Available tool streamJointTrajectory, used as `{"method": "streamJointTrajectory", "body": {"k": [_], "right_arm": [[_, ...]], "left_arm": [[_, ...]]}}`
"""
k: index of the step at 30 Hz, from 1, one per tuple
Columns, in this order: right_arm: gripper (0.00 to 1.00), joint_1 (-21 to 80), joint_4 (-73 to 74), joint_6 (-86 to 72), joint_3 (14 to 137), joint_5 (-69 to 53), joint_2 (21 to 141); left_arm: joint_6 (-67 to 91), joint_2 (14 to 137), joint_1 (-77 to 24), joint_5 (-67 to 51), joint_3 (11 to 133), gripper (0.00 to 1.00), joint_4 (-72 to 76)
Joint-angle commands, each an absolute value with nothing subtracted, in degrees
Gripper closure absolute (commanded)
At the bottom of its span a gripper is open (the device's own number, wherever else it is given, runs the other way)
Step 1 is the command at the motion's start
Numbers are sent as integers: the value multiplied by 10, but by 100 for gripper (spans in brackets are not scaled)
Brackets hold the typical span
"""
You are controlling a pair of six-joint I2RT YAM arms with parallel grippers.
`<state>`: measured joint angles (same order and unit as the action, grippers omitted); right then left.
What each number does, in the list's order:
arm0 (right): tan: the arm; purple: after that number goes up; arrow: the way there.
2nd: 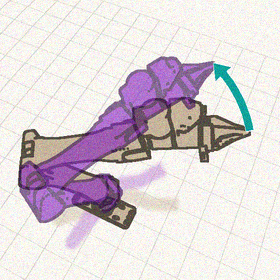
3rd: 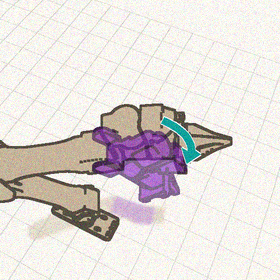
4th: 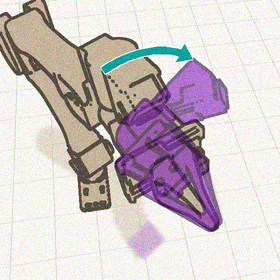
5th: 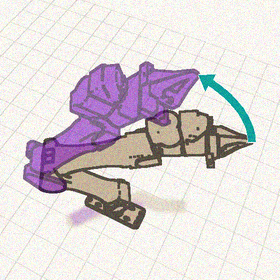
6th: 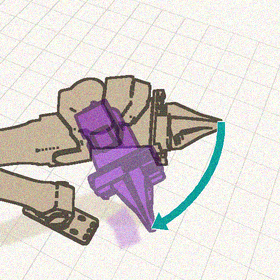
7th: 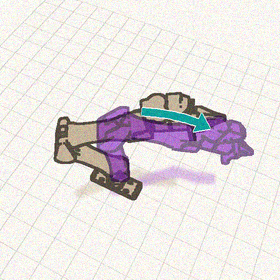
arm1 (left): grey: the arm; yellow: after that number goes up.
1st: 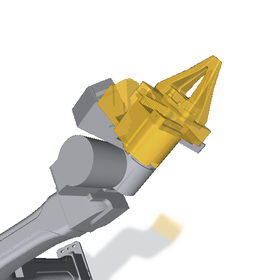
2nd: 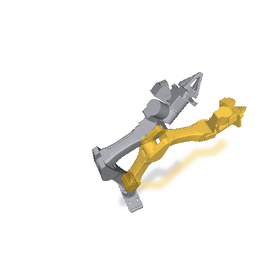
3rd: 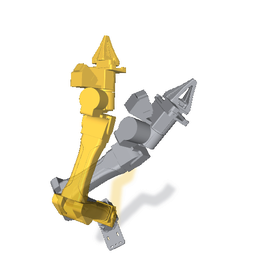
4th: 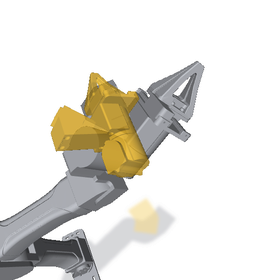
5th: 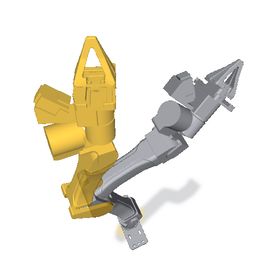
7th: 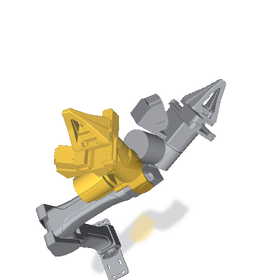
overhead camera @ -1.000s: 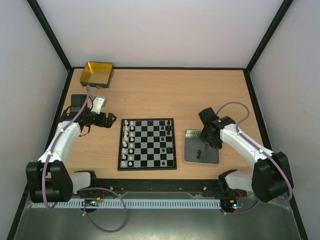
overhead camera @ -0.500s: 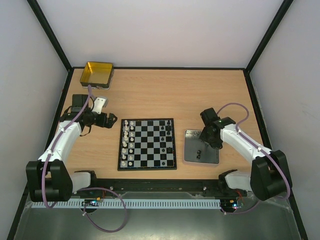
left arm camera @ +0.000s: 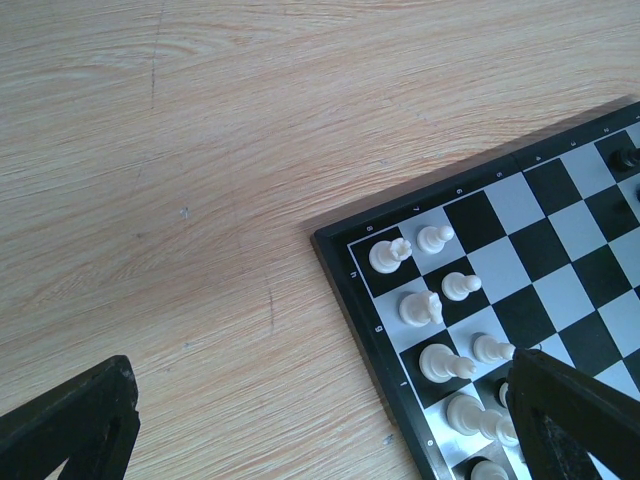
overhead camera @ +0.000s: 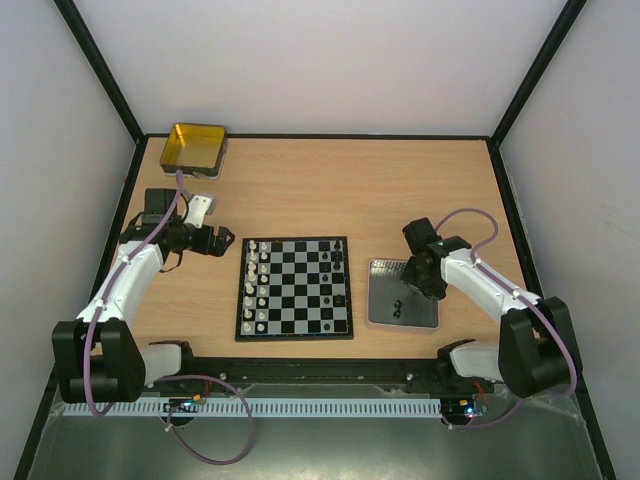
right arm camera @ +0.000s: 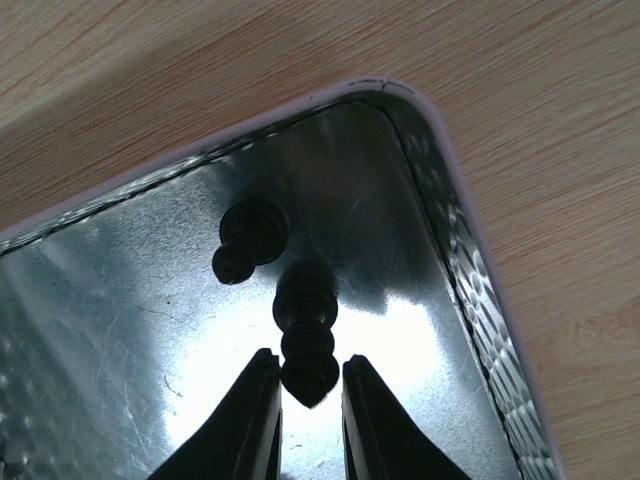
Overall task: Set up the chess pieces on the board
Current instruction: Pick up the chess piece from the storage box.
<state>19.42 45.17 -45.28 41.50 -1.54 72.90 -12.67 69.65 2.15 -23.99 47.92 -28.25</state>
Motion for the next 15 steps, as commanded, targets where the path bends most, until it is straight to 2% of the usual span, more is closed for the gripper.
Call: {"method": "streamJointTrajectory", "body": {"k": [1, 7, 15], "right_arm": [[86, 187, 446, -445, 407, -4, 737], [93, 186, 450, -445, 413, -4, 737], [94, 190, 503, -442, 459, -10, 693]], "left_arm": [[-130, 700, 18, -244, 491, 1, -294], [-130, 700, 17, -244, 490, 1, -294], [-130, 702, 16, -244, 490, 1, -294]]}}
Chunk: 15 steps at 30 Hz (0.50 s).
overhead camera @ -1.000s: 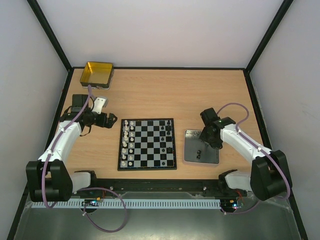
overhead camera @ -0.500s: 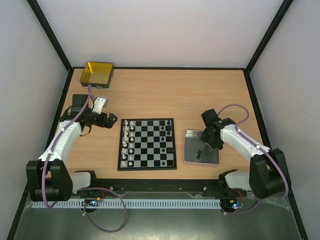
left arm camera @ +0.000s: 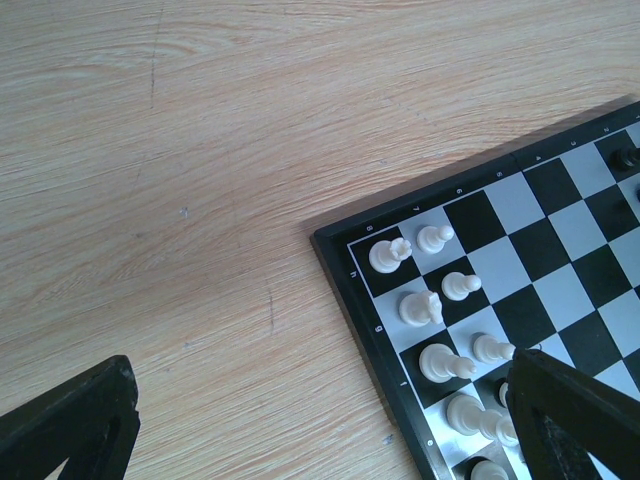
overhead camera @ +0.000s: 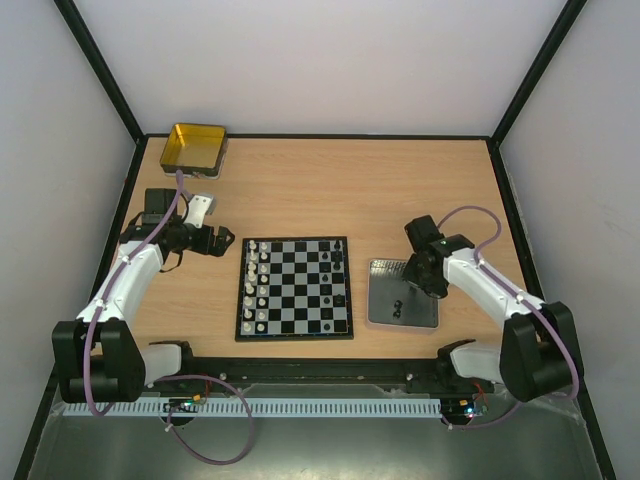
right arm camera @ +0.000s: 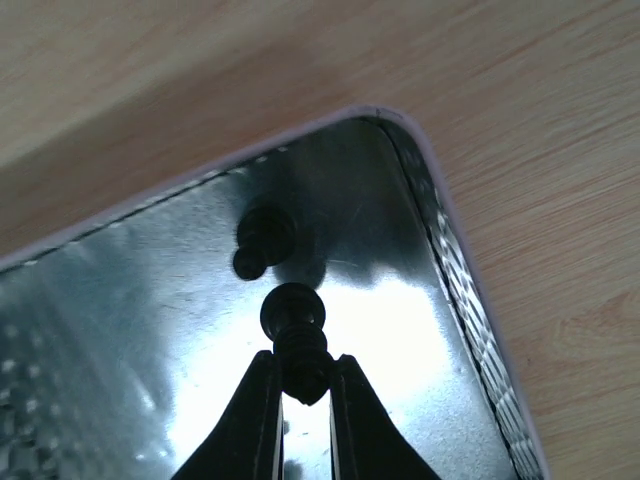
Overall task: Set up the chess pieces on the board
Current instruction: Pick up the chess piece from the storage box.
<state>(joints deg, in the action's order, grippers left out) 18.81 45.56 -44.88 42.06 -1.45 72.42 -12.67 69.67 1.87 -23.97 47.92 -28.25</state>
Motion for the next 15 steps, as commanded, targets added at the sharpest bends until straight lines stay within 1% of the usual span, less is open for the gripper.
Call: {"method": "streamJointTrajectory", "body": {"k": [1, 6, 15], "right_arm": [[94, 194, 512, -444, 469, -3, 688], [94, 234, 546, -452, 519, 24, 683], [93, 378, 571, -496, 597, 88, 745]], "left_arm": [[-130, 702, 15, -244, 491, 1, -294], [-130, 701, 14, -244, 490, 0, -294], [-130, 700, 14, -245, 490, 1, -294]]}}
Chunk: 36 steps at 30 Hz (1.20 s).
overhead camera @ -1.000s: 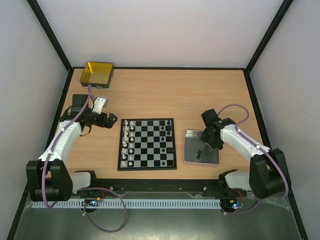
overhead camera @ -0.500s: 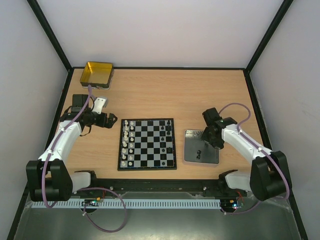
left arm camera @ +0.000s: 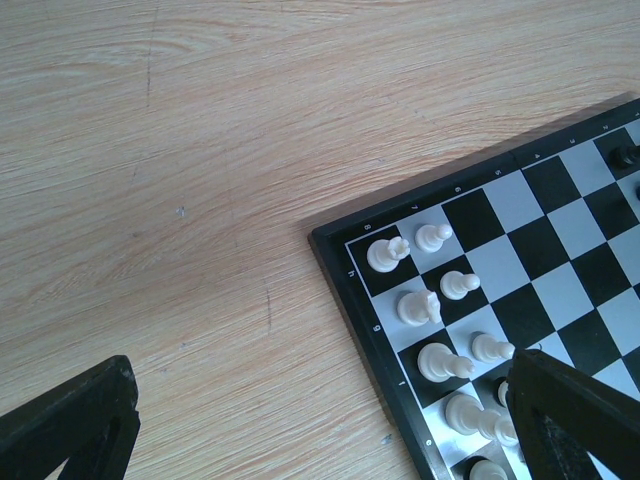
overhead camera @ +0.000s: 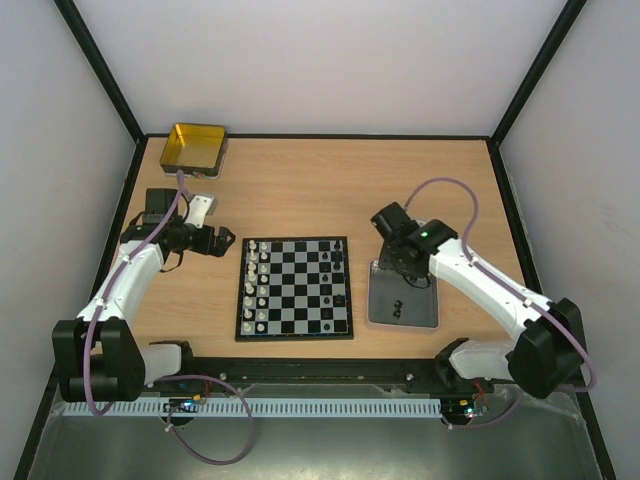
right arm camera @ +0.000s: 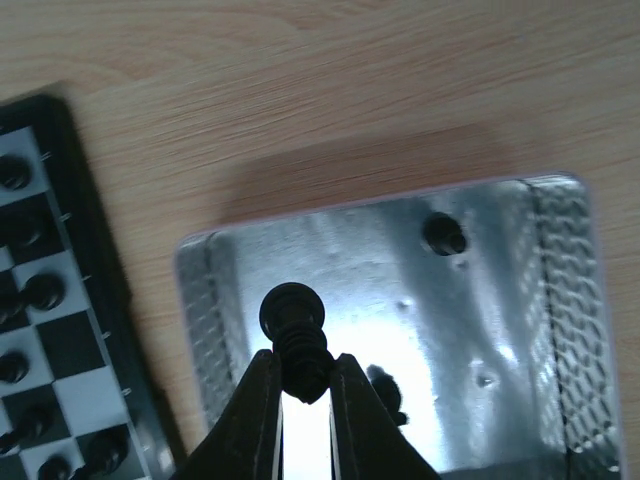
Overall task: Set up the chess pieces on the board
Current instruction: Pick up the chess piece from the storage box, then place the chess piece on the chessboard.
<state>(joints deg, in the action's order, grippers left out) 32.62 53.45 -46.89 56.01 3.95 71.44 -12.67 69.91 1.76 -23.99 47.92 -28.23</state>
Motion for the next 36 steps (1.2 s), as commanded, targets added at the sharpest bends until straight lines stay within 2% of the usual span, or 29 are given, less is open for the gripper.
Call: {"method": "streamJointTrajectory", "body": {"k": [1, 11, 36], "right_arm": [[93, 393, 571, -501, 604, 95, 754], [93, 496, 559, -518, 674, 132, 860], [92, 553, 551, -500, 743, 136, 992]], "left_arm": [[-130, 700, 14, -245, 491, 1, -294], [-131, 698, 14, -246, 491, 1, -295], [-131, 689, 14, -242, 488, 0, -293]]}}
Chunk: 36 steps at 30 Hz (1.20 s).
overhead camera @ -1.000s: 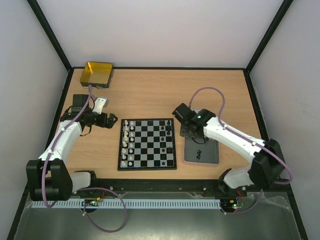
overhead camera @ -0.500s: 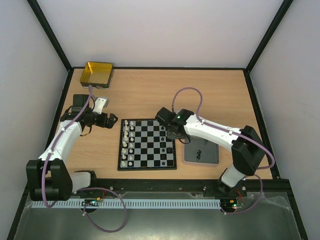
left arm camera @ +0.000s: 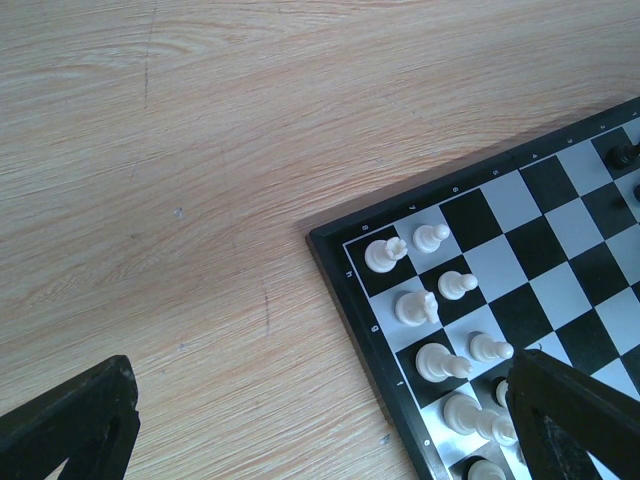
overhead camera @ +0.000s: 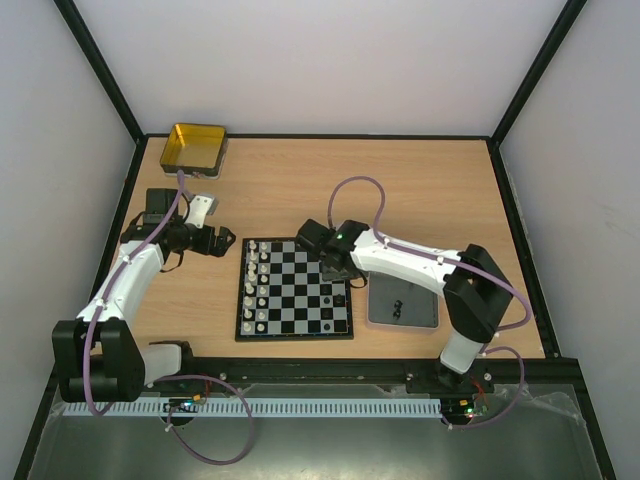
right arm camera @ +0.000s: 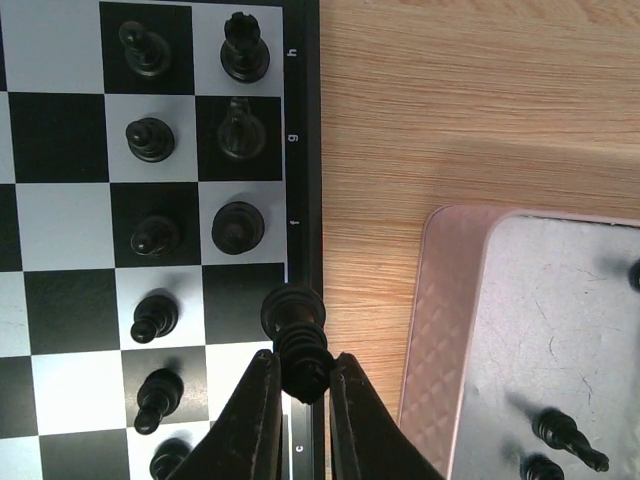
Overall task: Set up the chess pieces on the board
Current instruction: Place the chess piece on the chessboard.
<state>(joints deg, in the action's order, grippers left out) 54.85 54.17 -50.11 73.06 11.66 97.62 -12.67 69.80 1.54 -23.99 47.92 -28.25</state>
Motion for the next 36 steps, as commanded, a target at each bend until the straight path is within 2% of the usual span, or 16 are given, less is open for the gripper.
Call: {"method": "streamJointTrajectory", "body": {"k": [1, 36], "right_arm": [[92, 552, 551, -499, 742, 137, 996], [89, 563, 529, -501, 755, 117, 1048]], "left_arm": [[-131, 687, 14, -239, 487, 1, -290], [-130, 679, 14, -235, 485, 1, -289]]}}
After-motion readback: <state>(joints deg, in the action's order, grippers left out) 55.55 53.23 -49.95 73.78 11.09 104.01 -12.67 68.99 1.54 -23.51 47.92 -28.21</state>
